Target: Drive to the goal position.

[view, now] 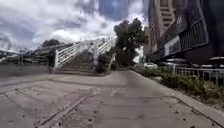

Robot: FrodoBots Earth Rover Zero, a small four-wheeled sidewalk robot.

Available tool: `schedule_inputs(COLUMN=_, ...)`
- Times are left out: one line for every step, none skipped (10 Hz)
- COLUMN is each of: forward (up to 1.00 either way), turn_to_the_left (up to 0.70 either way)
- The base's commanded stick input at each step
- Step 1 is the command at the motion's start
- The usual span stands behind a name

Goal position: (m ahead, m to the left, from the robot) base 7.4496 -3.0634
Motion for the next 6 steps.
schedule_inputs(forward=0.70, turn_to_the_left=0.00)
schedule_inputs(forward=0.70, turn_to_the_left=0.00)
schedule_inputs(forward=0.70, turn_to_the_left=0.00)
schedule_inputs(forward=0.70, turn_to_the_left=0.00)
schedule_inputs(forward=0.70, turn_to_the_left=0.00)
schedule_inputs(forward=0.70, turn_to_the_left=0.00)
